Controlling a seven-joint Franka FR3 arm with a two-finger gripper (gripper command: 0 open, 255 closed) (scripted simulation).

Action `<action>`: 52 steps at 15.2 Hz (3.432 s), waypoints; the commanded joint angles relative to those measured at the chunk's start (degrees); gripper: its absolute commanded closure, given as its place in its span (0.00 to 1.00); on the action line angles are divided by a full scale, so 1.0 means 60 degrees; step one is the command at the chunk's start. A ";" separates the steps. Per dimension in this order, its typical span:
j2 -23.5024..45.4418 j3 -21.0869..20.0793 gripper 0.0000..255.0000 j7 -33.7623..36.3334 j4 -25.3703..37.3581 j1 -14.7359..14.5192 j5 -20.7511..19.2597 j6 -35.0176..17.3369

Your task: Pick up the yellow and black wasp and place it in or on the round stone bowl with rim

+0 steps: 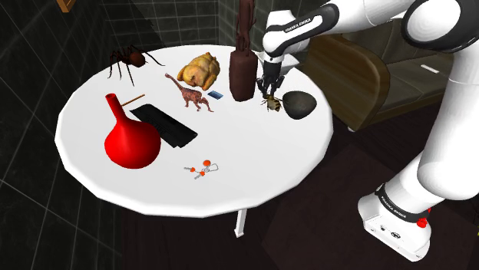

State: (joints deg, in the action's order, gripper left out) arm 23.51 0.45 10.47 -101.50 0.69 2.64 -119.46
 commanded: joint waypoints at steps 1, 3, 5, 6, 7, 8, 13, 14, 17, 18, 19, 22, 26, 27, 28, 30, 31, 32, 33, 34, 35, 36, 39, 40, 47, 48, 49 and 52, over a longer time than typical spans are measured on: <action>-0.0105 -0.0001 1.00 0.0019 0.0088 -0.0007 -0.0006 0.0196; -0.0218 0.0001 1.00 0.0028 0.0189 -0.0007 -0.0012 0.0409; -0.0327 0.0003 1.00 0.0037 0.0295 -0.0007 -0.0017 0.0624; -0.0379 0.0003 1.00 0.0042 0.0352 -0.0007 -0.0019 0.0733; -0.0430 0.0004 1.00 0.0046 0.0410 -0.0007 -0.0022 0.0842; -0.0478 0.0005 1.00 0.0051 0.0472 -0.0007 -0.0024 0.0952; -0.0697 0.0008 1.00 0.0073 0.0812 -0.0006 -0.0035 0.1511; -0.0735 0.0009 1.00 0.0077 0.0887 -0.0006 -0.0037 0.1624; -0.1038 0.0143 1.00 -0.0300 0.0591 0.0240 -0.0037 0.1645; -0.1169 0.0214 1.00 -0.0491 0.0444 0.0362 -0.0038 0.1636; -0.1292 0.0286 1.00 -0.0684 0.0311 0.0485 -0.0041 0.1631; -0.1613 0.0513 1.00 -0.1271 -0.0018 0.0853 -0.0060 0.1641; -0.1927 0.0844 1.00 -0.2071 -0.0290 0.1338 -0.0096 0.1702; -0.1974 0.0912 1.00 -0.2233 -0.0322 0.1435 -0.0104 0.1720; -0.1937 0.0911 1.00 -0.2237 -0.0404 0.1435 -0.0099 0.1602; -0.1861 0.0910 1.00 -0.2247 -0.0564 0.1435 -0.0088 0.1367; -0.1816 0.0908 1.00 -0.2252 -0.0635 0.1436 -0.0081 0.1251; -0.1773 0.0907 1.00 -0.2258 -0.0708 0.1437 -0.0075 0.1135; -0.1727 0.0905 1.00 -0.2263 -0.0778 0.1438 -0.0068 0.1019; -0.1680 0.0903 1.00 -0.2269 -0.0847 0.1439 -0.0061 0.0904; -0.1631 0.0902 1.00 -0.2274 -0.0913 0.1440 -0.0054 0.0789; -0.1580 0.0900 1.00 -0.2280 -0.0976 0.1441 -0.0047 0.0675; -0.1417 0.0893 1.00 -0.2299 -0.1155 0.1445 -0.0023 0.0335; -0.1359 0.0891 1.00 -0.2306 -0.1210 0.1447 -0.0014 0.0223; -0.1111 0.0879 1.00 -0.2334 -0.1410 0.1455 0.0022 -0.0225; -0.1111 0.0879 1.00 -0.2334 -0.1410 0.1455 0.0022 -0.0225; -0.1111 0.0879 1.00 -0.2334 -0.1410 0.1455 0.0022 -0.0225; -0.1111 0.0879 0.00 -0.2334 -0.1411 0.1455 0.0022 -0.0225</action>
State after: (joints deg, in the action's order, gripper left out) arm 16.85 5.72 -3.53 -109.96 9.42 2.77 -120.80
